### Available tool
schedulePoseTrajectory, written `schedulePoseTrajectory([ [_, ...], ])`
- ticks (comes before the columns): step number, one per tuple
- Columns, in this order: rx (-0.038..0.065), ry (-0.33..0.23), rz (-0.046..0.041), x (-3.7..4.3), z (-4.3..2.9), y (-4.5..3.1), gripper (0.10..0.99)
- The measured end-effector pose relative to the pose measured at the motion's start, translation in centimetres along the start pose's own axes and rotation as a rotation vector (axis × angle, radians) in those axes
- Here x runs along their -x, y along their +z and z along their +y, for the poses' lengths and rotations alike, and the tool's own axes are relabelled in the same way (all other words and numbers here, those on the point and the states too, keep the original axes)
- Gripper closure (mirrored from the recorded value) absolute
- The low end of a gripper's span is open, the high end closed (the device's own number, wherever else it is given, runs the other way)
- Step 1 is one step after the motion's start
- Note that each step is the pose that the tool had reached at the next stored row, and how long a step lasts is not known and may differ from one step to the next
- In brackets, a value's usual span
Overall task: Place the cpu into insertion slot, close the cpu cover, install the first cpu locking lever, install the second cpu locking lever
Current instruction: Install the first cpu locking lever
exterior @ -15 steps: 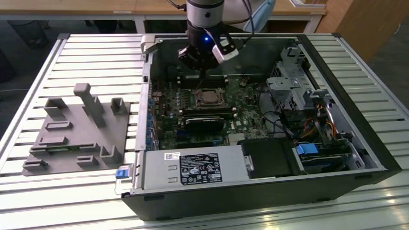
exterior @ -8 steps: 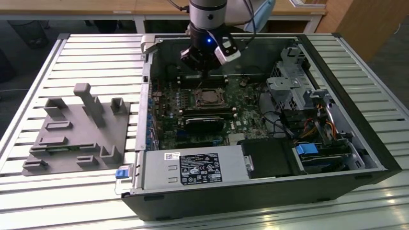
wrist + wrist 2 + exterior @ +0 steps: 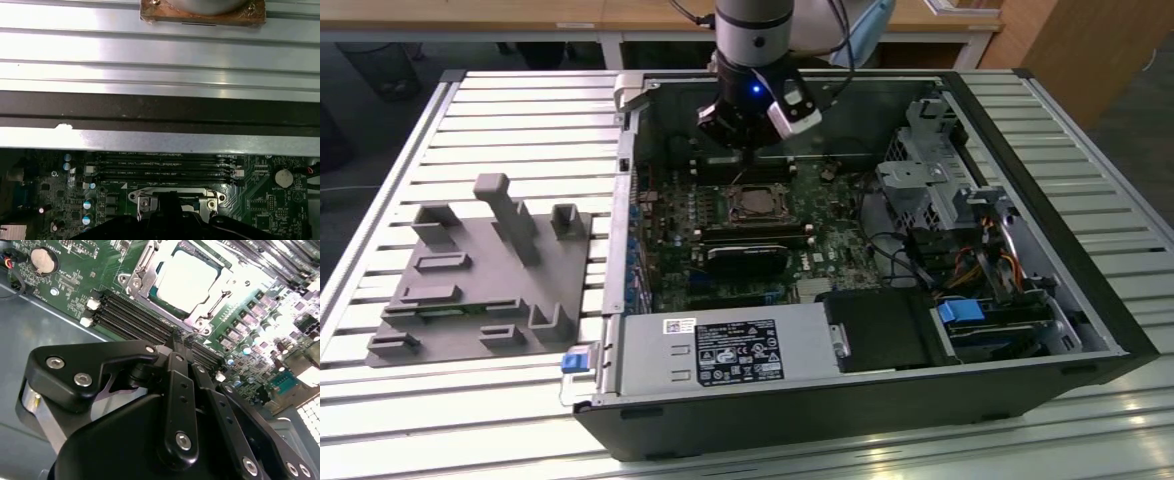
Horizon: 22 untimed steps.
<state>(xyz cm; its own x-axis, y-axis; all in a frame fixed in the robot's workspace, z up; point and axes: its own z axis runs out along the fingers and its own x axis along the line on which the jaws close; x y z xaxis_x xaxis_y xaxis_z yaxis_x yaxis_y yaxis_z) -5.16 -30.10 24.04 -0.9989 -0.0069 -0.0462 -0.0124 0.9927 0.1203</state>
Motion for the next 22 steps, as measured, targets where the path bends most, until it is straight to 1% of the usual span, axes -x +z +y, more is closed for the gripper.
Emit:
schedulePoseTrajectory([
  [2,0.001,0.000,-0.0031,0.00,0.02,0.10,0.961],
  [7,0.001,-0.001,-0.0052,-0.01,0.19,0.36,0.961],
  [14,0.001,-0.001,-0.0054,0.04,0.92,0.82,0.961],
  [17,0.001,-0.001,-0.0052,0.21,1.15,1.03,0.961],
  [22,0.001,0.000,-0.0053,0.75,1.14,1.30,0.961],
])
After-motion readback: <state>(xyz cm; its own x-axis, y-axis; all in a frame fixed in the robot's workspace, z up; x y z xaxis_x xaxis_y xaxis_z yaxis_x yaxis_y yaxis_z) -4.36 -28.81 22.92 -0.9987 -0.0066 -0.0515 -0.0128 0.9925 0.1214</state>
